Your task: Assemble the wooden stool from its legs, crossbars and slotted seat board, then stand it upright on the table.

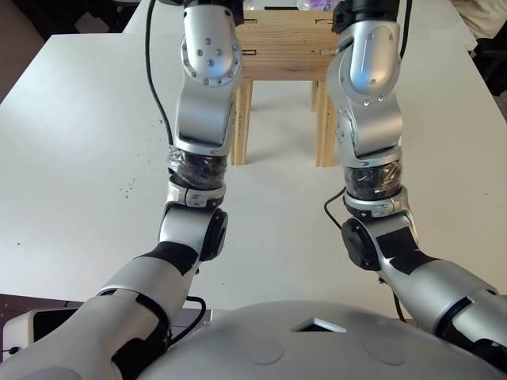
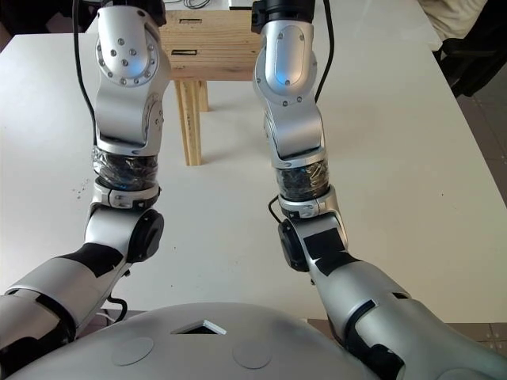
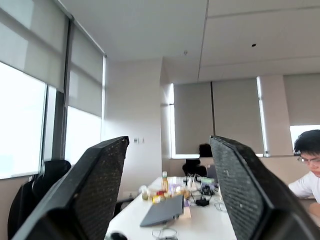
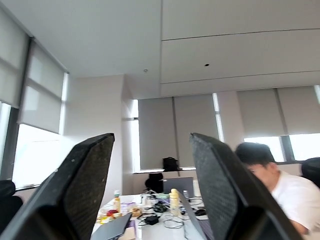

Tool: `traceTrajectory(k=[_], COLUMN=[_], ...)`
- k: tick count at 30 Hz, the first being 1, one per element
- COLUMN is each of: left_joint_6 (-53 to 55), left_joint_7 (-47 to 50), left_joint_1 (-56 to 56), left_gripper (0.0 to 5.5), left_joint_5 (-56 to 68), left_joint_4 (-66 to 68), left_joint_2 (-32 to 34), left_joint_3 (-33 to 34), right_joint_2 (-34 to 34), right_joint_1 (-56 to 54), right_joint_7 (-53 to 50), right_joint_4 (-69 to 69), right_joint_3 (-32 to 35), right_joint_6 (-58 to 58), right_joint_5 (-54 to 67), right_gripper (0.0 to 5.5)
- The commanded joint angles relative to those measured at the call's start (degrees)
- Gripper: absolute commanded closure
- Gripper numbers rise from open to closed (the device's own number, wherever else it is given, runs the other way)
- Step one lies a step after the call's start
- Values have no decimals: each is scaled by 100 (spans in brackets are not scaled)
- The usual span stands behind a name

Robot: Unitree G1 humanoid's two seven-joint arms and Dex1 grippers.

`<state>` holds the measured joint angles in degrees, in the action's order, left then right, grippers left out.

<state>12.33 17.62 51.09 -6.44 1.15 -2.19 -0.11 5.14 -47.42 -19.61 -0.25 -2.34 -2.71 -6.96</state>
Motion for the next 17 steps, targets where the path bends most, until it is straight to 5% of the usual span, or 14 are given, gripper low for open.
traceTrajectory(k=[1,17], left_joint_6=[189,-294], left_joint_7=[42,482], left_joint_1=[-51,22], left_gripper=[249,249], left_joint_5=[5,-354], left_joint_4=[-92,-267], left_joint_2=[-117,-494], left_joint_3=[65,-188], right_joint_2=[-30,43], right_joint_1=[-238,-976], right_joint_7=[89,843], right_joint_4=[283,728], right_joint_3=[59,147], right_joint_6=[150,-64], right_joint_5=[-33,420], right_gripper=[273,273])
